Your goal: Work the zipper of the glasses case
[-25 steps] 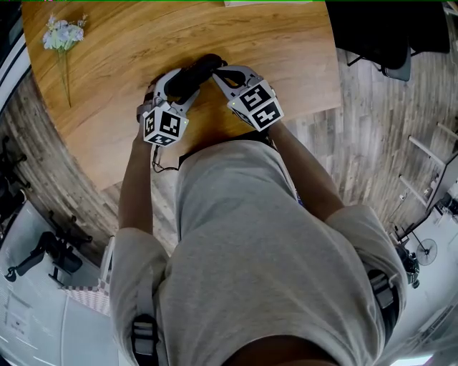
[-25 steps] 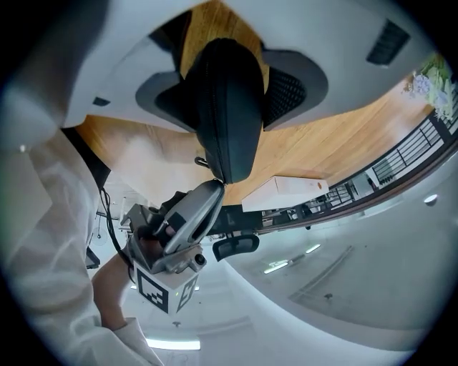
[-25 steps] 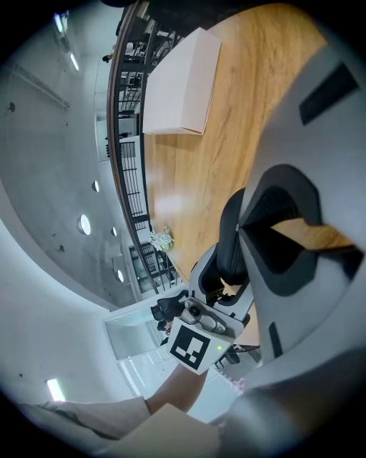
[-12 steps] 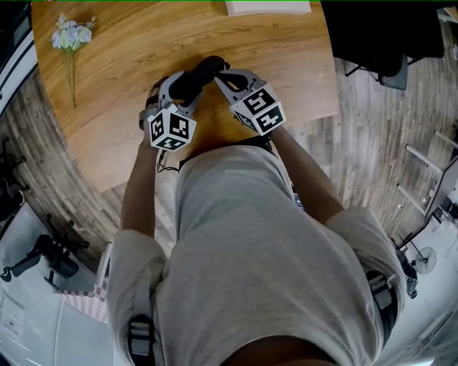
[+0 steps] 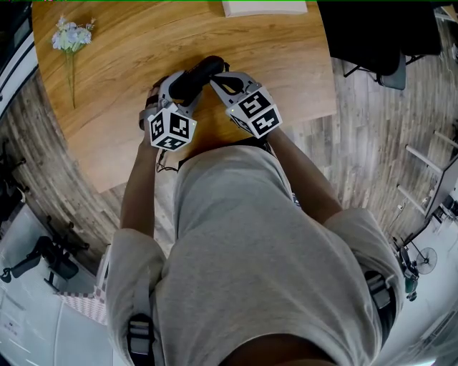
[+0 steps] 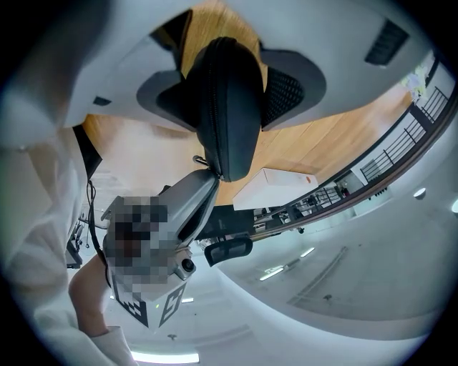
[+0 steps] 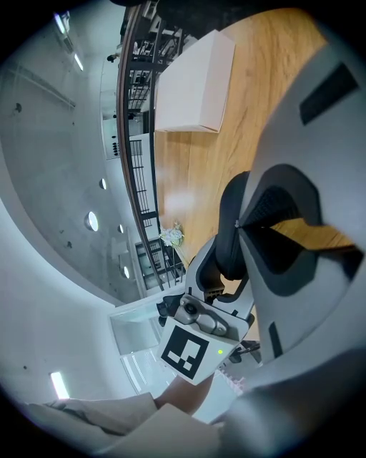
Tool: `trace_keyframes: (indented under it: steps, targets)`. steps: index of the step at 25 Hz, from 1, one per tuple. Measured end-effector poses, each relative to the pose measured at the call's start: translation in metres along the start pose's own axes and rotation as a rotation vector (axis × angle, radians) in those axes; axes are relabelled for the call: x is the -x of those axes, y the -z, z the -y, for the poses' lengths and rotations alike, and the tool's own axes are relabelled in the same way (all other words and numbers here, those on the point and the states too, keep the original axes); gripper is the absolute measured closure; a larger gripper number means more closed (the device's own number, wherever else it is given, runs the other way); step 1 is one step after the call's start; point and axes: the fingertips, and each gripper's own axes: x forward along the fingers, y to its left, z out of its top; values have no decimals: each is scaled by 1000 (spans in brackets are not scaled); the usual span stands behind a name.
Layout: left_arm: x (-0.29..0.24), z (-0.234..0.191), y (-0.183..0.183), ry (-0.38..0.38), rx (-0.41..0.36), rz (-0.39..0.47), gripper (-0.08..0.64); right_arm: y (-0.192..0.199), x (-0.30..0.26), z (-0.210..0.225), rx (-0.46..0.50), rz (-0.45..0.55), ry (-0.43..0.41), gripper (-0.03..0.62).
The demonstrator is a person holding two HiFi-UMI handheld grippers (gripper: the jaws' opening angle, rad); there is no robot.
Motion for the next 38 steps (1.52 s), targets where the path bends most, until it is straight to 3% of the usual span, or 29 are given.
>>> trace_keyframes:
  steps: [10,15,21,26,31,38]
  targets:
    - [-1,-1,-9,-2,21,12,271,-4,0,-9,1,21,-22,566]
    - [3,-2,-22,10,72,109,270,-15,11,-6,-107,66,-80,566]
    - [4,-2,-35,1,109,223,270,-28,26,-4,-139,87,-137,566]
    - [-2,2,-40,9,99,232,270,-23,32,6,-160,75,-128,566]
    - [-15,7,-22,3,54,145,270,-28,38,10,-177,83,-133,566]
    - [-4,3,-47,-30,83,251,272,-28,52,29,-249,108,-121,566]
